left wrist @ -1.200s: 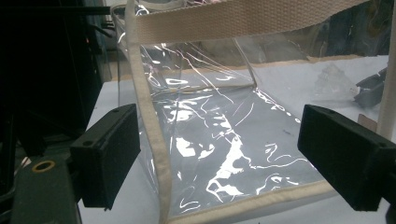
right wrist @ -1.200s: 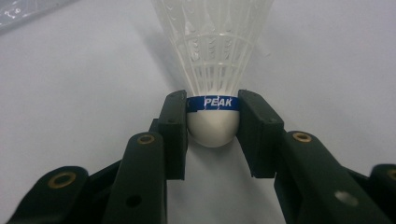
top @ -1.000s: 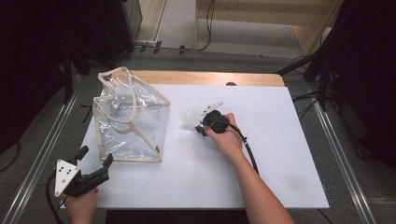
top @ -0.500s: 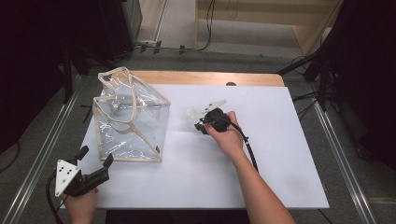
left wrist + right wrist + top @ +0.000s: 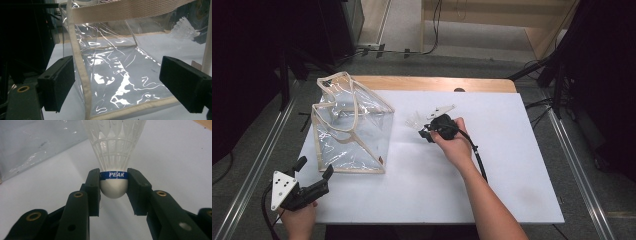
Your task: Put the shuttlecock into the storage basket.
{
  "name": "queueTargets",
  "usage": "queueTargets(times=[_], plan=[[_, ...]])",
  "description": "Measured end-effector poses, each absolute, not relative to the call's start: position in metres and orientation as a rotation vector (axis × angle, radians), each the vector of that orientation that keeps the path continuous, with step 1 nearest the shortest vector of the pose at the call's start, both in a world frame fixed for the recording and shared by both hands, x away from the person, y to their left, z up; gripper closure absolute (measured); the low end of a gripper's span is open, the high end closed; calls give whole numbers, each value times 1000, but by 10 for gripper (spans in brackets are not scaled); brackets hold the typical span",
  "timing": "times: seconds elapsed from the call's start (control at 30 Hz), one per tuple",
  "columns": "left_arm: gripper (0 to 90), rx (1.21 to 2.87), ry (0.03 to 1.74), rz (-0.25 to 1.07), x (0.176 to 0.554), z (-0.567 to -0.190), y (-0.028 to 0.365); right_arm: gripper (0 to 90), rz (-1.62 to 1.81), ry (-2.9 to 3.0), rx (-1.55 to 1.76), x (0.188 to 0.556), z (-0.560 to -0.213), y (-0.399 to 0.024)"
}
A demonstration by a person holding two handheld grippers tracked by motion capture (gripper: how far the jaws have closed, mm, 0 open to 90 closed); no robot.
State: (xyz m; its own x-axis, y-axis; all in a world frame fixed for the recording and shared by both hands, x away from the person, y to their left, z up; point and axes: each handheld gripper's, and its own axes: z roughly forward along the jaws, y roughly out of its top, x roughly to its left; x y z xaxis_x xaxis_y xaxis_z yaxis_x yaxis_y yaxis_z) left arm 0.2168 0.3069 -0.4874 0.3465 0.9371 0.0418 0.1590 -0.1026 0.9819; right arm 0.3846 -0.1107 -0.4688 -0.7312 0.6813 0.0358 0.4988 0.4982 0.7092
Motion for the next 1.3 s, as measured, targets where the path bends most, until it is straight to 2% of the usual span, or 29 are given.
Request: queueTargets(times=[1.3], plan=[[137,1537,1030,910,217,-487,307,624,1201,2481,934,379,-430,-91]])
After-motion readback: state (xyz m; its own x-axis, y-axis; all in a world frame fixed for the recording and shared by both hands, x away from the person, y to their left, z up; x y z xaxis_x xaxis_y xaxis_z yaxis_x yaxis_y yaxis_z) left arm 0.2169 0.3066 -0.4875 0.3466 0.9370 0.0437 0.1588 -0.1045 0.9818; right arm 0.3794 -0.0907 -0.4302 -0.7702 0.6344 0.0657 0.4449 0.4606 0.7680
